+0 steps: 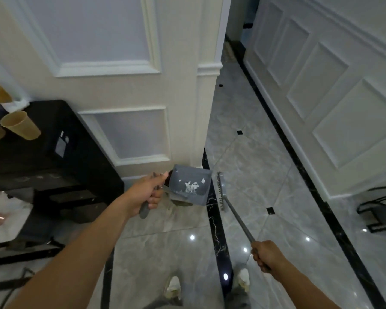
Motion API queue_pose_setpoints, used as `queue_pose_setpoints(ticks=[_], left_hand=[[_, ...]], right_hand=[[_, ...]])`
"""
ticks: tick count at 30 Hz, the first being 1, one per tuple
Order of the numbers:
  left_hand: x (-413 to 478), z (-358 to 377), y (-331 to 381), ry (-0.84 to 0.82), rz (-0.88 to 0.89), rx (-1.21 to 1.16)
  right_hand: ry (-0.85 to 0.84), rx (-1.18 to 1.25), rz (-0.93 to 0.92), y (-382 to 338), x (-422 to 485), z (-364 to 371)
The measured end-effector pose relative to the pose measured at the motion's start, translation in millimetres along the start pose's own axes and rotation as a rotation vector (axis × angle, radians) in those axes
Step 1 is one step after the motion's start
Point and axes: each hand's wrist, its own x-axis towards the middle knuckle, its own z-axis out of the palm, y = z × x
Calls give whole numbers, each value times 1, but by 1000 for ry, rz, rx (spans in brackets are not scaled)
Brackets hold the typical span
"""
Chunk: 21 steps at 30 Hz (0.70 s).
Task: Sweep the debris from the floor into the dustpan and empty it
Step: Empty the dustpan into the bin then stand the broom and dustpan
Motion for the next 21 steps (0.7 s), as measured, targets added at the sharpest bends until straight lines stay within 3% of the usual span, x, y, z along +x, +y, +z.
queue_pose_setpoints(ticks=[6,13,21], left_hand=[[20,74,-10,211,55,314],[46,129,-31,231,82,849],[62,144,-41,192,46,1200]], right_hand=[[-90,-116,-35,-17,54,-56],[-168,-163,-55,-23,78,-105],[-216,-107,-61,-25,76,-118]])
